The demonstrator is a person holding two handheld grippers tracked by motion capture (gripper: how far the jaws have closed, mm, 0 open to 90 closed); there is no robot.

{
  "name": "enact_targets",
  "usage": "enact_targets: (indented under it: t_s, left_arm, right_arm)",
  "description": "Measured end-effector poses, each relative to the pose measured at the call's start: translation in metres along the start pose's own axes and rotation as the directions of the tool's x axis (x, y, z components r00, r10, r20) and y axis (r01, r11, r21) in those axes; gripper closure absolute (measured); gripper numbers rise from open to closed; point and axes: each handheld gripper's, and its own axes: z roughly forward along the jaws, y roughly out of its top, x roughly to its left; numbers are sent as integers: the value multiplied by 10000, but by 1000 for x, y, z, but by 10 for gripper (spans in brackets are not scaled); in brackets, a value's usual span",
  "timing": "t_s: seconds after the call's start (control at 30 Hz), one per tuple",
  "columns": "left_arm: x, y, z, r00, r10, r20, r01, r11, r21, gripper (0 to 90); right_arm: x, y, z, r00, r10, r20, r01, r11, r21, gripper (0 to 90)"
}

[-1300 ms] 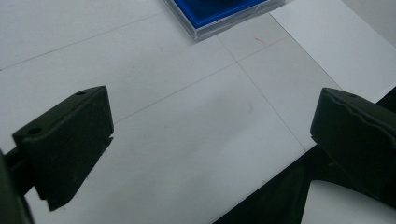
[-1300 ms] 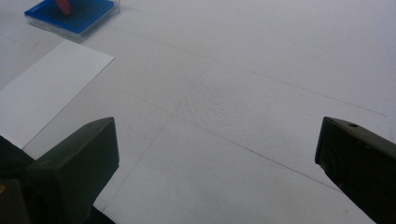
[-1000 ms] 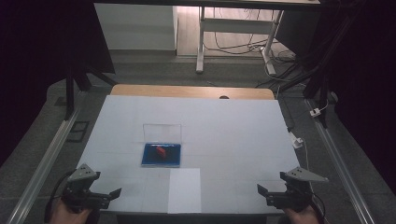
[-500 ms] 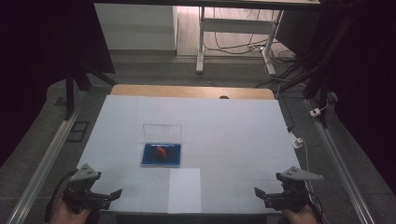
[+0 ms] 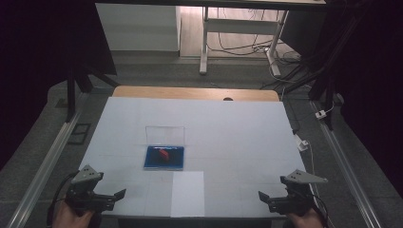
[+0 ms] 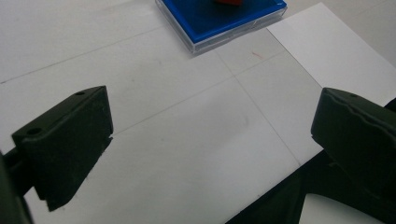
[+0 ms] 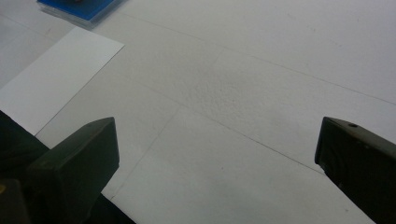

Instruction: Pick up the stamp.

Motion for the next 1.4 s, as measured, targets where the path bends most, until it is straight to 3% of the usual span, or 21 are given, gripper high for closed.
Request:
enact_targets:
  t_s: [0.27,0.33,0.53,0.7,1.13,1.4]
  left_arm:
    - [1,4,4,9990,366,264,-356,9987,-374,0]
    - [2,7,8,9971,565,505,-539,9972,-525,0]
    - [0,14,14,9948,752,692,-713,9958,-567,0]
    - [-3,21,25,9896,1184,815,-1131,9913,-671,0]
    - [-6,36,44,9860,1391,914,-1318,9879,-819,0]
    - [-7,51,60,9839,1400,1110,-1338,9891,-615,0]
  right_arm:
    - [1,0,1,10000,-37,-62,37,10000,12,3]
    - [1,0,1,9999,-94,-74,94,10000,31,3]
    - [2,0,1,9998,-210,-60,210,9997,80,3]
    - [2,0,1,9997,-232,-69,233,9997,101,4]
    - [2,0,2,9996,-243,-109,244,9996,129,3]
    - [3,1,2,9996,-253,-110,255,9995,171,3]
